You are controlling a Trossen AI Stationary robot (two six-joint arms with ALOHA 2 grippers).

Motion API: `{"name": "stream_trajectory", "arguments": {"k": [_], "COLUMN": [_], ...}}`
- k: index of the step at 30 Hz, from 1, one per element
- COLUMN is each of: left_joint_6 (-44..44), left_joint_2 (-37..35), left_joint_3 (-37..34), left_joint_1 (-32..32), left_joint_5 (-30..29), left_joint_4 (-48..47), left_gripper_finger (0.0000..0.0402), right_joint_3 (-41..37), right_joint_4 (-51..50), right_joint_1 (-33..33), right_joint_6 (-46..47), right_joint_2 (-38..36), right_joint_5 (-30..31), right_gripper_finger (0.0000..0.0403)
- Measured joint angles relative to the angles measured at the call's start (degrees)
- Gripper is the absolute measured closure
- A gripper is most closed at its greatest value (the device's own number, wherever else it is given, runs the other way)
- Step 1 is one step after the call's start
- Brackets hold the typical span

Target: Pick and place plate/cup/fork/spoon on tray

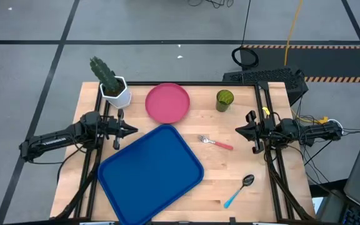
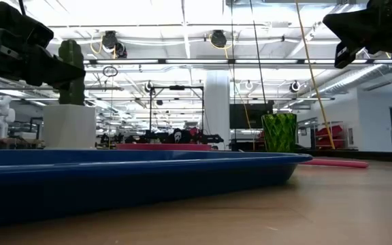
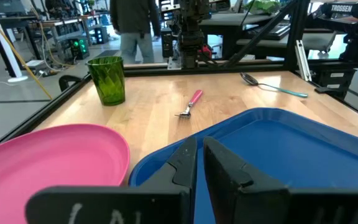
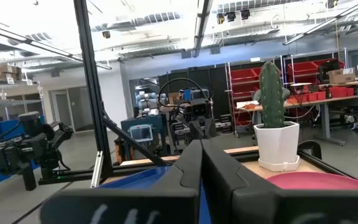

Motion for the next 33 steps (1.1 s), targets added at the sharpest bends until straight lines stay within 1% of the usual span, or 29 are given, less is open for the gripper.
{"name": "stream_trajectory", "arguments": {"k": [28, 29, 33], "left_joint_6": [0.0, 0.4, 8.6], "left_joint_2": [0.0, 0.0, 0.0], "left_joint_3": [0.0, 0.0, 0.0], "left_joint_1": [0.0, 0.0, 0.0], "left_joint_5": [0.0, 0.0, -1.1], "left_joint_4": [0.0, 0.0, 0.3], "left_gripper_finger": [0.0369, 0.0369, 0.0369], "right_joint_3": [0.0, 0.0, 0.0], "right_joint_4": [0.0, 0.0, 0.0], "right_joint_1": [0.0, 0.0, 0.0], "right_joint_6": [0.0, 0.0, 0.0], "right_joint_2": [0.0, 0.0, 0.0], "right_joint_5": [0.0, 0.0, 0.0], "right_gripper_finger": [0.0403, 0.0403, 0.0403]}}
